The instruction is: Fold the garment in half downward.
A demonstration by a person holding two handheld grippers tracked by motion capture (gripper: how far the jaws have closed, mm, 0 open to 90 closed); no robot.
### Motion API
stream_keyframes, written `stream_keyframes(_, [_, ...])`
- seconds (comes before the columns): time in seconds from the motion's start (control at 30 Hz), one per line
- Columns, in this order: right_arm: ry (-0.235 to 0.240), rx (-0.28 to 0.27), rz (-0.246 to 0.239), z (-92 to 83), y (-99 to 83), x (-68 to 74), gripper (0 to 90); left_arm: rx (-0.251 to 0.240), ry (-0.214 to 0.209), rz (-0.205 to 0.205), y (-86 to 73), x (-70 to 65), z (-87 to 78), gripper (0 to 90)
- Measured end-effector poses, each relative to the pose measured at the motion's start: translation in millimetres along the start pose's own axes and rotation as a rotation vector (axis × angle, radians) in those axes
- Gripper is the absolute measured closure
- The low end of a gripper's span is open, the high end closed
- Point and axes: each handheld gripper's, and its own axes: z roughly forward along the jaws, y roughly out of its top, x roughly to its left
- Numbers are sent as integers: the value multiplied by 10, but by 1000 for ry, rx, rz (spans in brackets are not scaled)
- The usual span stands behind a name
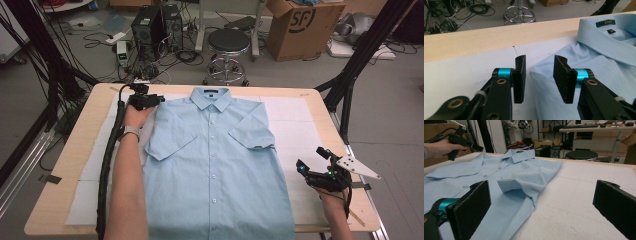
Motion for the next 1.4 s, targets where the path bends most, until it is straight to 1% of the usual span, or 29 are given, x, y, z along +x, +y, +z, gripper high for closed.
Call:
stream_keyframes(0.17, [3,8,1,1,-7,-3,2,49,-13,-24,-44,-3,49,709])
stream_keyframes(0.2, [4,10,4,2,-8,-1,3,53,-10,-17,-48,-7,58,726])
stream_keyframes(0.23, [3,11,2,4,-8,-1,2,63,-8,-17,-50,-14,64,748])
stream_keyframes(0.27, [3,11,1,5,-8,1,2,72,3,-14,-48,-24,69,781])
stream_keyframes(0.3, [3,9,5,7,-9,5,3,80,10,-19,-46,-32,68,840])
stream_keyframes(0.33, [4,9,-3,9,-10,1,2,84,6,-34,-46,-30,69,873])
stream_keyframes(0.37, [5,14,-3,9,-10,3,3,88,14,-40,-44,-30,64,879])
stream_keyframes(0.4, [6,16,0,11,-11,3,3,86,25,-32,-40,-37,56,882])
stream_keyframes(0.53, [-2,29,1,28,-18,1,3,61,34,1,3,-87,11,885])
stream_keyframes(0.6, [-11,45,0,44,-21,-1,3,49,28,6,28,-98,-20,885])
stream_keyframes(0.63, [-17,52,0,54,-17,-4,3,45,32,7,36,-103,-34,885])
stream_keyframes(0.67, [-24,62,7,65,-12,-7,3,41,30,3,43,-101,-47,885])
stream_keyframes(0.7, [-28,69,12,80,-3,-21,3,41,32,8,50,-97,-63,884])
stream_keyframes(0.73, [-36,81,31,91,9,-25,3,36,34,8,57,-96,-74,885])
stream_keyframes(0.8, [-46,101,45,139,52,-60,3,25,24,-2,67,-95,-89,885])
stream_keyframes(0.83, [-48,104,45,166,78,-74,3,24,27,5,72,-99,-93,885])
stream_keyframes(0.9, [-61,141,49,240,138,-99,3,19,26,12,77,-117,-93,884])
stream_keyframes(1.03, [-63,200,43,429,289,-168,3,21,24,26,87,-165,-97,884])
stream_keyframes(1.07, [-61,207,53,479,327,-185,3,19,24,28,92,-178,-104,884])
stream_keyframes(1.13, [-63,234,62,594,410,-238,3,14,27,38,105,-197,-115,884])
stream_keyframes(1.23, [-69,269,66,778,516,-314,3,4,27,41,129,-205,-141,884])
stream_keyframes(1.3, [-79,284,81,905,565,-372,2,0,30,39,138,-202,-152,884])
stream_keyframes(1.33, [-85,284,79,970,581,-401,3,2,26,39,139,-197,-156,884])
stream_keyframes(1.4, [-86,312,84,1116,614,-461,3,4,28,42,135,-204,-148,884])
